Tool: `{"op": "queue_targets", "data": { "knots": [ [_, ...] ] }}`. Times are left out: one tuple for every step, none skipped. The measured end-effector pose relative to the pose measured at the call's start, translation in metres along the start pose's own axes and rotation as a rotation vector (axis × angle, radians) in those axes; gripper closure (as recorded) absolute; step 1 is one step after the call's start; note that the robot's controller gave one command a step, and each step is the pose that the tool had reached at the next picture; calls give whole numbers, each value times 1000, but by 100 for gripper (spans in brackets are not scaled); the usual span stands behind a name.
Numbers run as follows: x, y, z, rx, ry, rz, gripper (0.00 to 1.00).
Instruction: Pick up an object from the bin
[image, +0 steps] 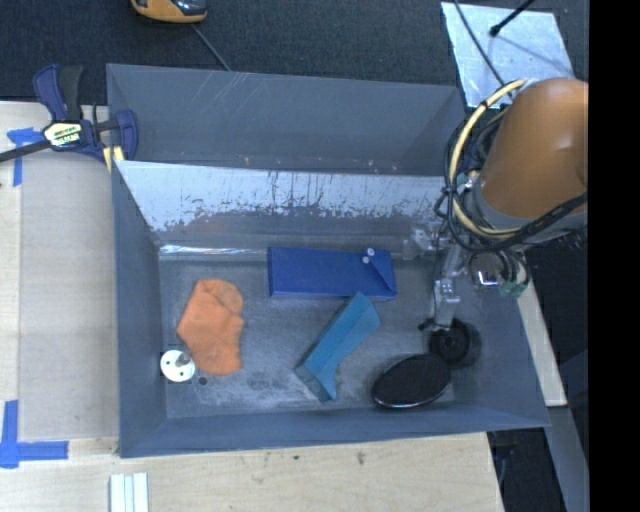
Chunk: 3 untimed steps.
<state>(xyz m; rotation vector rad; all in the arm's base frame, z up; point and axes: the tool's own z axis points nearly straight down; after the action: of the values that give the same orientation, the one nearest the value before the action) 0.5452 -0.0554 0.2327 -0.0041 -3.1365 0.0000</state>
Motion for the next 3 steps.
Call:
{"op": "queue_targets", "data": {
  "knots": [
    [-1,0,-5,0,-9,-1,0],
    [2,-3,-47,-1,-1,8,0],
    [23,26,-62,2,-23,-28,0]
  ]
}}
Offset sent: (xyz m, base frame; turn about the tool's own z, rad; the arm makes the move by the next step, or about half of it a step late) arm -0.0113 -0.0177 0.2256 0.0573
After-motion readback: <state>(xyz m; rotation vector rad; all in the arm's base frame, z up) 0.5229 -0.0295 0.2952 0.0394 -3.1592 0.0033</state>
